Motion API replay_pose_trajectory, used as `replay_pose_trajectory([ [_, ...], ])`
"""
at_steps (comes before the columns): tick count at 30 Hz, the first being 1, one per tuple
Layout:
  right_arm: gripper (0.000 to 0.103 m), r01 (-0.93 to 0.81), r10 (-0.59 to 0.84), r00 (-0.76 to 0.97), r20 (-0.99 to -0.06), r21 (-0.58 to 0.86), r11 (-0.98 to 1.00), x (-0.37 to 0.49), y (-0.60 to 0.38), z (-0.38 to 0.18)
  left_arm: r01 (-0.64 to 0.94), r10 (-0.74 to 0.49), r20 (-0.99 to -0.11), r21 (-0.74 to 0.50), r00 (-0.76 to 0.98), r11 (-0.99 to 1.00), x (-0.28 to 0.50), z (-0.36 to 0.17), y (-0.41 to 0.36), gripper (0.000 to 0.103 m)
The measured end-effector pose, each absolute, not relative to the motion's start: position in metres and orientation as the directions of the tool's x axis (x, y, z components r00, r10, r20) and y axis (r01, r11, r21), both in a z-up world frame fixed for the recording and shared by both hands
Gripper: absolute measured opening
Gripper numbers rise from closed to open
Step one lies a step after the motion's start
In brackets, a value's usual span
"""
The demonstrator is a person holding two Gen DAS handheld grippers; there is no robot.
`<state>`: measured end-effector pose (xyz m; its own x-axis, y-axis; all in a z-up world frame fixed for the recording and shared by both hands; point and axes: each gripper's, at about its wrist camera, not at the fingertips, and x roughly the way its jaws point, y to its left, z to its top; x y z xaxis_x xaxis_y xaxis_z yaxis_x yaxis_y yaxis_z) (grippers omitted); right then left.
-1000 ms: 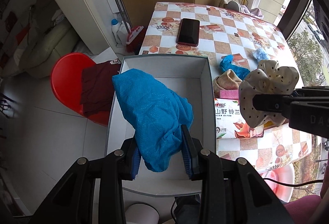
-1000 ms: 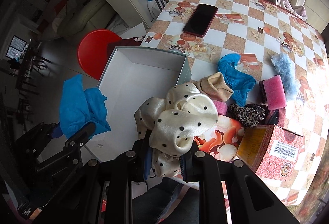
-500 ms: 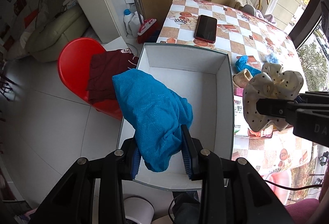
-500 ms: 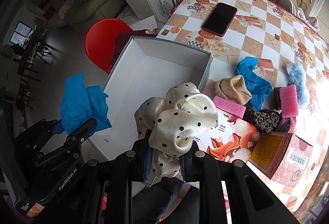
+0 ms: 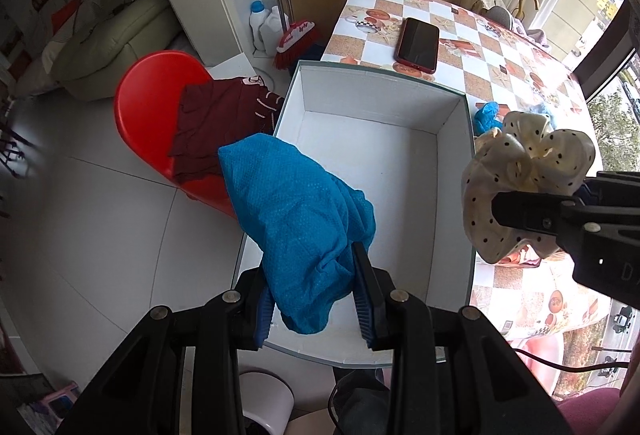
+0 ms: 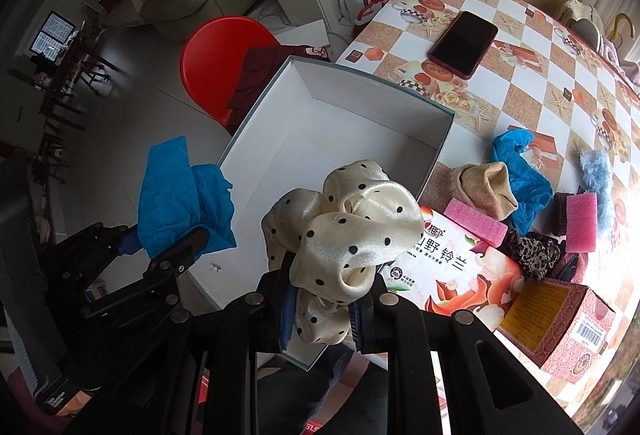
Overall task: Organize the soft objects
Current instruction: 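Carry the blue cloth and scrunchie in both tools over the white box, then open both tools to drop the cloth and scrunchie into the box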
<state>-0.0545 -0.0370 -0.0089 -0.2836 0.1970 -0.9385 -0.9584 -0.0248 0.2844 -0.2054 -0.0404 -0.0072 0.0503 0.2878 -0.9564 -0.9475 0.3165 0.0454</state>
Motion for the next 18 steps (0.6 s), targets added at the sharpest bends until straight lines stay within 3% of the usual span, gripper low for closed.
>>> replay_pose_trajectory([
  [18, 0.023, -0.956, 0.131, -0.291, -0.948, 0.285, -0.063, -0.072, -0.030, -0.026, -0.948, 0.190, -0.980, 0.009, 0.054, 0.318, -0.207, -0.032, -0.041, 0.039],
])
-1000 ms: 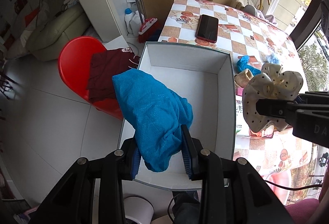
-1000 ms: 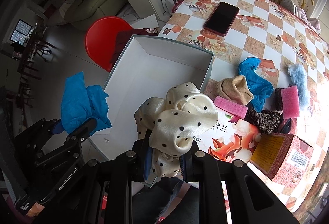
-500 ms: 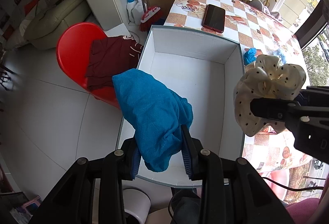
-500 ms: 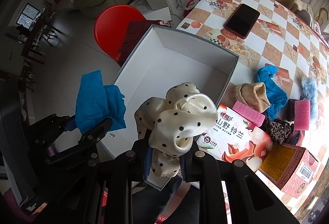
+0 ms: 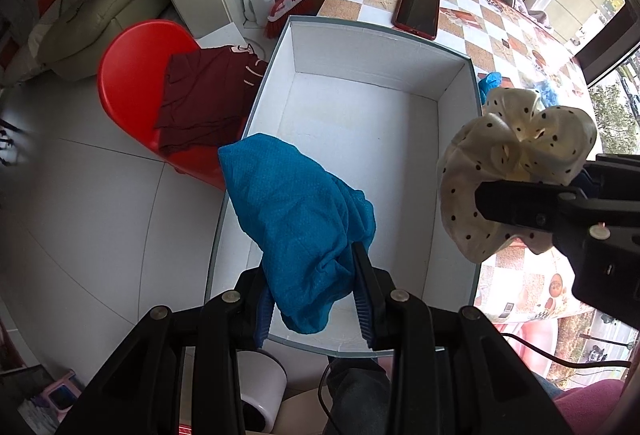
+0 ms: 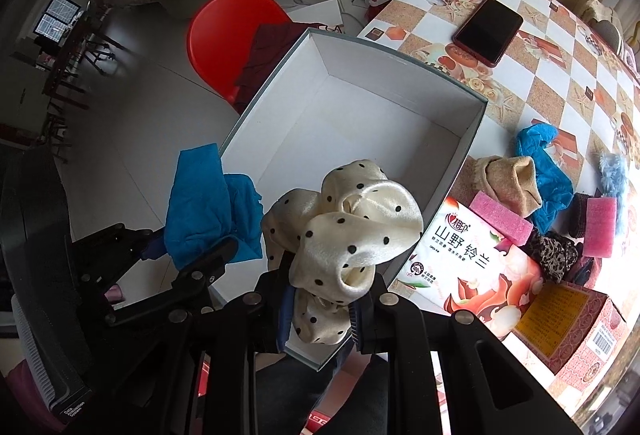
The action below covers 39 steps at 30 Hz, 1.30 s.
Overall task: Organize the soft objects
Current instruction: 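Open both tools to drop the cloth and scrunchie into the box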
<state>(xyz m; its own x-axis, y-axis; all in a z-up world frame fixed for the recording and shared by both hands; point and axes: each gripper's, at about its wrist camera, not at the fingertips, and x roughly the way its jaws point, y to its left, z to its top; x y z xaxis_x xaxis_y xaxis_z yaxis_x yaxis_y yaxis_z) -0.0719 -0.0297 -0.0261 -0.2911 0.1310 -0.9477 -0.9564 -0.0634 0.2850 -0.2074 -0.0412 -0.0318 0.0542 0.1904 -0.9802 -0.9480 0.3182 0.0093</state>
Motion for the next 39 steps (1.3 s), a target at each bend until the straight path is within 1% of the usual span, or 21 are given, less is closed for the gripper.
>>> replay_pose_trajectory([
  [1, 0.023, -0.957, 0.132, -0.290, -0.948, 0.283, -0.064, -0.073, -0.029, -0.026, -0.949, 0.191, -0.980, 0.009, 0.055, 0.316, -0.208, -0.032, -0.041, 0.041],
  [2, 0.023, -0.956, 0.130, -0.292, -0.948, 0.285, -0.065, -0.073, -0.029, -0.026, -0.949, 0.189, -0.980, 0.005, 0.058, 0.314, -0.208, -0.032, -0.040, 0.045],
  [3, 0.023, -0.955, 0.129, -0.294, -0.947, 0.287, -0.067, -0.074, -0.029, -0.027, -0.950, 0.189, -0.980, 0.004, 0.058, 0.312, -0.208, -0.033, -0.040, 0.052],
  [4, 0.023, -0.955, 0.126, -0.294, -0.947, 0.287, -0.068, -0.074, -0.029, -0.027, -0.950, 0.189, -0.980, 0.006, 0.056, 0.311, -0.207, -0.033, -0.041, 0.057],
  [5, 0.030, -0.956, 0.122, -0.293, -0.948, 0.287, -0.068, -0.075, -0.030, -0.027, -0.950, 0.189, -0.981, 0.009, 0.053, 0.312, -0.206, -0.034, -0.041, 0.068],
  [6, 0.051, -0.956, 0.117, -0.292, -0.949, 0.285, -0.068, -0.075, -0.030, -0.029, -0.950, 0.190, -0.980, 0.005, 0.057, 0.312, -0.206, -0.034, -0.042, 0.078],
  [7, 0.064, -0.957, 0.116, -0.288, -0.951, 0.283, -0.064, -0.074, -0.030, -0.029, -0.951, 0.194, -0.979, -0.002, 0.065, 0.308, -0.206, -0.033, -0.042, 0.083],
  [8, 0.081, -0.959, 0.122, -0.282, -0.952, 0.277, -0.058, -0.073, -0.030, -0.029, -0.952, 0.202, -0.977, -0.011, 0.076, 0.305, -0.206, -0.032, -0.042, 0.087],
  [9, 0.083, -0.961, 0.132, -0.276, -0.952, 0.272, -0.053, -0.072, -0.030, -0.027, -0.953, 0.205, -0.975, -0.021, 0.087, 0.303, -0.207, -0.031, -0.042, 0.091],
  [11, 0.083, -0.967, 0.134, -0.254, -0.958, 0.250, -0.051, -0.070, -0.029, -0.026, -0.954, 0.211, -0.972, -0.040, 0.106, 0.297, -0.207, -0.028, -0.042, 0.095],
  [13, 0.101, -0.977, 0.125, -0.214, -0.969, 0.211, -0.037, -0.068, -0.029, -0.027, -0.954, 0.210, -0.970, -0.058, 0.124, 0.293, -0.207, -0.027, -0.041, 0.095],
  [14, 0.103, -0.976, 0.120, -0.216, -0.969, 0.214, -0.029, -0.066, -0.030, -0.028, -0.954, 0.208, -0.969, -0.068, 0.133, 0.292, -0.207, -0.026, -0.040, 0.095],
  [18, 0.103, -0.972, 0.079, -0.234, -0.969, 0.236, 0.022, -0.054, -0.033, -0.035, -0.950, 0.182, -0.973, -0.080, 0.140, 0.302, -0.202, -0.030, -0.039, 0.095],
  [22, 0.103, -0.965, 0.068, -0.247, -0.967, 0.251, 0.073, -0.042, -0.036, -0.040, -0.942, 0.144, -0.974, -0.122, 0.174, 0.311, -0.198, -0.034, -0.039, 0.095],
  [27, 0.103, -0.961, 0.066, -0.251, -0.966, 0.257, 0.100, -0.036, -0.039, -0.041, -0.938, 0.169, -0.968, -0.124, 0.187, 0.325, -0.195, -0.029, -0.042, 0.095],
  [33, 0.103, -0.959, 0.071, -0.253, -0.965, 0.260, 0.110, -0.034, -0.039, -0.039, -0.944, 0.163, -0.971, -0.116, 0.173, 0.310, -0.197, -0.031, -0.040, 0.095],
  [39, 0.103, -0.962, 0.129, -0.226, -0.965, 0.242, 0.122, -0.023, -0.043, -0.024, -0.933, 0.178, -0.960, -0.152, 0.218, 0.328, -0.189, -0.024, -0.035, 0.095],
])
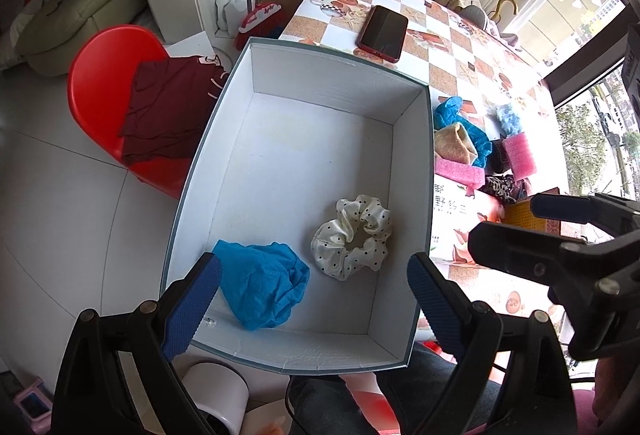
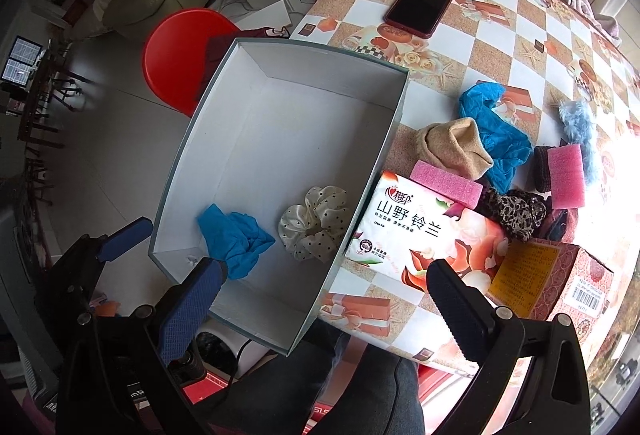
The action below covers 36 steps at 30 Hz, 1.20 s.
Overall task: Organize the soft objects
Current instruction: 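Grasp the light-blue boa with the right tool while the left grasps another blue cloth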
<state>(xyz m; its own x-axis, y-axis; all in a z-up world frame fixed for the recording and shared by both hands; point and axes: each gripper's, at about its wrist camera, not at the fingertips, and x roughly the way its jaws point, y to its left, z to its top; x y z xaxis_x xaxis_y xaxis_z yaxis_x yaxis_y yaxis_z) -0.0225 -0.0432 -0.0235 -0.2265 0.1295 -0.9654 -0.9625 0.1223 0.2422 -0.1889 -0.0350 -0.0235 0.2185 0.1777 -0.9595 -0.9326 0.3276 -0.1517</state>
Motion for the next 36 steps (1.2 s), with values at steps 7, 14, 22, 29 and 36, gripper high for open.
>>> replay_pose_trajectory([
  [7, 0.103, -0.910, 0.224, -0.209, -0.952, 0.273, 0.311, 0.048, -0.066, -0.002, -0.857, 0.192, -0.947, -0.132, 0.258, 0.499, -0.132, -0.002, -0.027, 0.095],
  [14, 0.103, -0.784, 0.308, -0.058, -0.950, 0.234, 0.575, 0.170, -0.111, 0.036, -0.764, 0.169, -0.938, -0.131, 0.301, 0.632, -0.058, 0.011, -0.021, 0.095],
  [22, 0.103, -0.671, 0.247, -0.046, -0.968, 0.213, 0.710, 0.264, -0.138, -0.005, -0.710, 0.099, -0.972, -0.086, 0.214, 0.699, 0.017, -0.012, -0.003, 0.095],
  [29, 0.103, -0.704, 0.189, -0.104, -0.977, 0.206, 0.680, 0.299, -0.113, -0.061, -0.723, 0.052, -0.992, -0.047, 0.114, 0.690, 0.075, -0.051, 0.043, 0.095],
  [36, 0.103, -0.779, 0.101, -0.089, -0.991, 0.132, 0.612, 0.327, -0.064, -0.108, -0.712, 0.043, -0.999, 0.053, -0.032, 0.700, 0.122, -0.110, 0.077, 0.095],
])
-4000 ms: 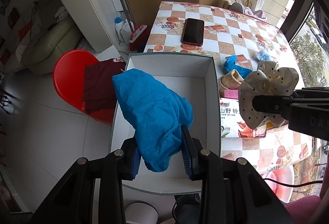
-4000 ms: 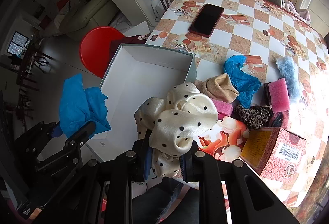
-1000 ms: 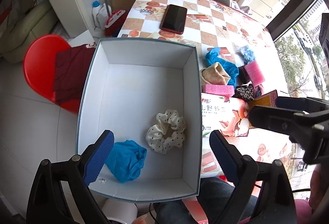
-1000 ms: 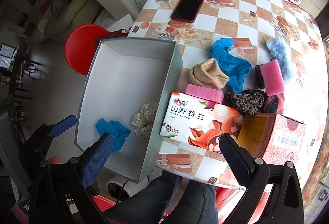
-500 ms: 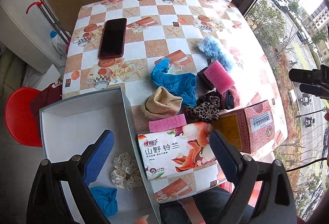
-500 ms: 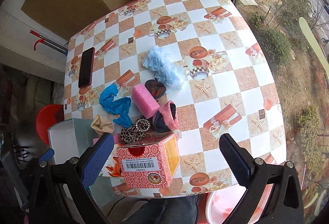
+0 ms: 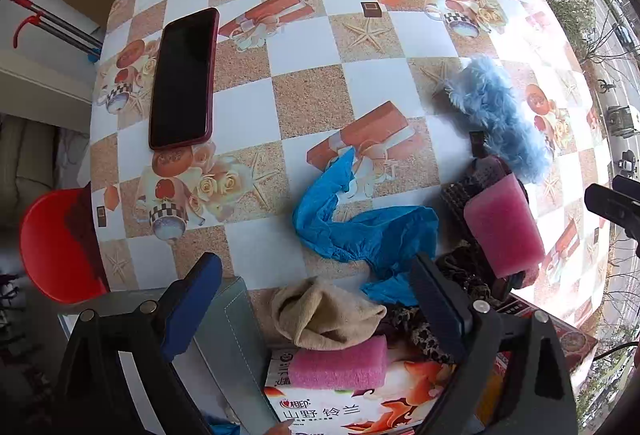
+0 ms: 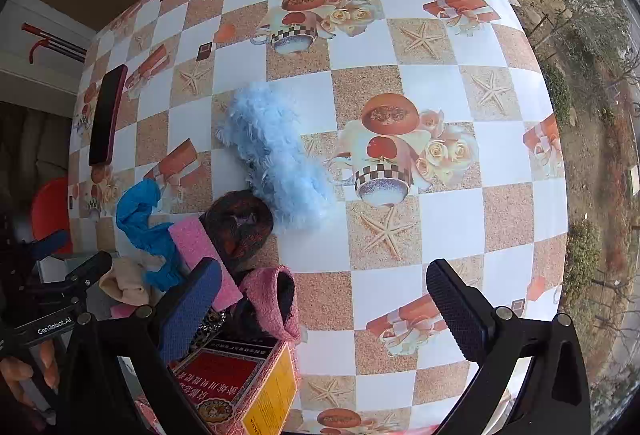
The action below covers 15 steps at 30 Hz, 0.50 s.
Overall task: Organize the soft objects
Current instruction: 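Grasp the light-blue boa with the right tool while the left grasps another blue cloth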
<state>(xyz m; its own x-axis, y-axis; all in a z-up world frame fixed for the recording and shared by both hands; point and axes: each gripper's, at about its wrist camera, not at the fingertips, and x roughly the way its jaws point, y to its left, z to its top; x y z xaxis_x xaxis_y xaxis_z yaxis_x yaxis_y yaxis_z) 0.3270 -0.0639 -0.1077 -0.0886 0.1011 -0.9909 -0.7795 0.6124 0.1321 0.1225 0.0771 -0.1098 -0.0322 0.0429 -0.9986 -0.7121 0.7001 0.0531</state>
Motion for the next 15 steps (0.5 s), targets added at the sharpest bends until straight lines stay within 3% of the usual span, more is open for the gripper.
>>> replay_pose_trajectory([
  [10, 0.103, -0.844, 0.039, -0.124, -0.992, 0.126, 0.521, 0.333, -0.007, -0.162, -0.743, -0.008, -0.990, 0.099, -0.139, 0.662, 0.137, -0.166, 0.107, 0.095],
  [15, 0.103, -0.894, 0.019, -0.089, -0.996, 0.088, 0.440, 0.321, 0.018, -0.179, -0.722, -0.052, -0.980, 0.106, -0.192, 0.683, 0.141, -0.189, 0.107, 0.086],
])
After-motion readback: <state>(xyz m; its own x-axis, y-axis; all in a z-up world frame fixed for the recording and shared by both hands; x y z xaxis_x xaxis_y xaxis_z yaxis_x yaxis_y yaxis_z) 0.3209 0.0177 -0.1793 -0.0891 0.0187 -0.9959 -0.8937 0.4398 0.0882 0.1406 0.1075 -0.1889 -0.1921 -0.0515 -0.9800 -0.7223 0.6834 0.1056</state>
